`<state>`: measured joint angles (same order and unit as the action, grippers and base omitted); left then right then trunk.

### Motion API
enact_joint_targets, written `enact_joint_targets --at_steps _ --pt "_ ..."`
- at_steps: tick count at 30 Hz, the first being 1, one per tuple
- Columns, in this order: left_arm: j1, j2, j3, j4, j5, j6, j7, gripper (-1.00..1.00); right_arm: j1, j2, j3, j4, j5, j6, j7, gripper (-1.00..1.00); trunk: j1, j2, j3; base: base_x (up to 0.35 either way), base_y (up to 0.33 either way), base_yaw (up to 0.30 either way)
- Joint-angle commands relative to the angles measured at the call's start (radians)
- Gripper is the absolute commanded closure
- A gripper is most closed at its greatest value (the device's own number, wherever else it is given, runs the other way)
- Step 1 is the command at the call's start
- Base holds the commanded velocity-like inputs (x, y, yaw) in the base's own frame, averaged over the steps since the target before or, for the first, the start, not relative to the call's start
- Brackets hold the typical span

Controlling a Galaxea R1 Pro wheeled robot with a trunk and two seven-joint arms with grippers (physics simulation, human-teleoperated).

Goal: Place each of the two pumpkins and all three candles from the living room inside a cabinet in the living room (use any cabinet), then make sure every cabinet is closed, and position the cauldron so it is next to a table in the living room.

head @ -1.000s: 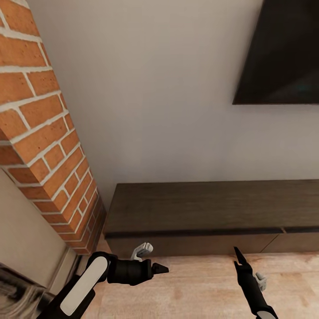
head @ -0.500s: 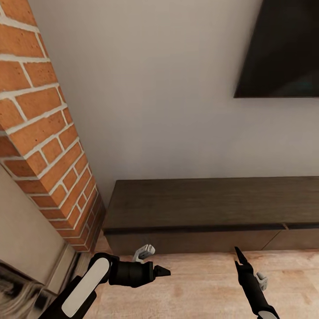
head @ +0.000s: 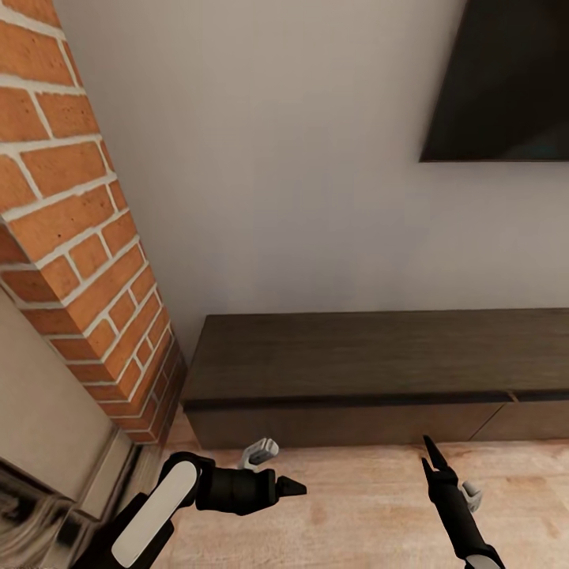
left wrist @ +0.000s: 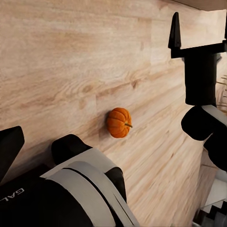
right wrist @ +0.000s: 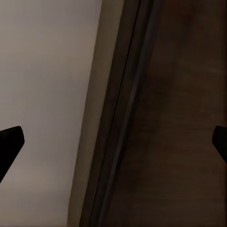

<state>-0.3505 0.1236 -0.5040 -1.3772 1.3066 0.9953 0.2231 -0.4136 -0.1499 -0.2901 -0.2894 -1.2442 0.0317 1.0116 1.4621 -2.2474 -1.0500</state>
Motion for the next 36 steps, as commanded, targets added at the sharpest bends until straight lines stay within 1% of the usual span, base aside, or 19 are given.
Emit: enact_joint_targets --at_steps 1,3,20,29,31,33,36 --pt "-0.001 0.001 -0.002 -0.001 0.011 0.0 0.01 -1.0 -0.001 0.0 0.003 0.001 -0.009 0.003 0.003 -1.0 0.004 -0.008 -0.004 0.0 0.0 0.0" --pt "-0.001 0.001 -0.003 0.0 0.011 0.0 0.01 -1.0 -0.001 0.0 0.003 0.002 -0.009 0.003 0.001 -1.0 0.011 -0.022 -0.01 0.0 0.0 0.0" --pt "-0.001 0.003 -0.002 -0.001 0.011 0.0 0.01 -1.0 -0.001 0.001 0.003 0.004 -0.009 0.002 -0.002 -1.0 0.011 -0.022 -0.01 0.0 0.0 0.0" --pt "-0.001 0.005 0.006 -0.001 0.012 0.0 0.009 -1.0 -0.001 0.001 0.003 0.006 -0.01 0.002 -0.004 -1.0 0.011 -0.022 -0.01 0.0 0.0 0.0" --pt "-0.001 0.006 0.009 -0.001 0.019 0.0 0.009 -1.0 -0.001 0.001 0.003 0.007 -0.011 0.001 -0.004 -1.0 0.011 -0.022 -0.01 0.009 0.0 0.0" --pt "-0.001 0.007 0.007 -0.002 0.042 0.0 0.009 -1.0 -0.001 0.001 0.003 0.007 -0.011 0.001 -0.004 -1.0 0.011 -0.022 -0.01 0.049 0.0 0.0" --pt "-0.001 0.007 0.003 -0.002 0.055 0.0 0.01 -1.0 -0.001 0.001 0.003 0.007 -0.011 -0.002 -0.004 -1.0 0.011 -0.022 -0.01 0.018 0.0 0.0"
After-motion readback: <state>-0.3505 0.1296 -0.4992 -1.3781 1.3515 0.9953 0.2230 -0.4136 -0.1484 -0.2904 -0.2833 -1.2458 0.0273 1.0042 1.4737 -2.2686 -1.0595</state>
